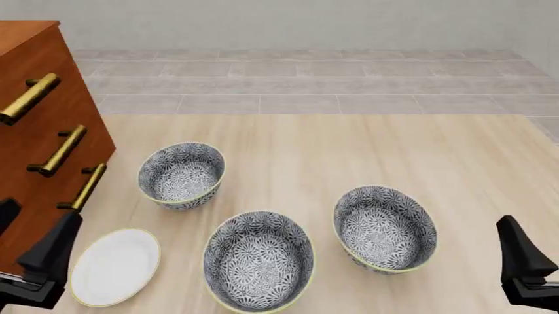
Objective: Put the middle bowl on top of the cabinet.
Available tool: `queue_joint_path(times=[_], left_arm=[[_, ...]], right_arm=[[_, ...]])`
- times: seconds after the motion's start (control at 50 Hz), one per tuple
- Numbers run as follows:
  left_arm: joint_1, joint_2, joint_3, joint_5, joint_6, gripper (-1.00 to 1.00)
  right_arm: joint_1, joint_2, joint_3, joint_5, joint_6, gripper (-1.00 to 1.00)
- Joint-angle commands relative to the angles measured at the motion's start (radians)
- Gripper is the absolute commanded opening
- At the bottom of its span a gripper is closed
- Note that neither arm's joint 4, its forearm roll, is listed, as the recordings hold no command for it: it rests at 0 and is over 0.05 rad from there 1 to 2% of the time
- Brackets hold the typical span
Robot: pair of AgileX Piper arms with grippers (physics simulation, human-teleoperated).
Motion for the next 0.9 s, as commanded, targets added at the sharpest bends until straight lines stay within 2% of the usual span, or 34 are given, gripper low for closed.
queue_joint_path(times=[0.02, 0.38, 0.68, 0.9], left_arm=[[-0.074, 0.058, -0.05, 0.008, 0.002, 1.0], [-0.186, 0.236, -0.162, -0.02, -0.024, 1.0], [-0.232, 0.437, -0.244, -0.058, -0.04, 1.0], [-0.309, 0.555, -0.333, -0.053, -0.005, 1.0]], right_arm=[[-0.002, 0.0, -0.001, 0.0, 0.004, 1.0], [-0.002, -0.004, -0.001, 0.001, 0.003, 1.0], [-0.006, -0.007, 0.001, -0.001, 0.005, 1.0], [-0.007, -0.008, -0.001, 0.0, 0.01, 1.0]])
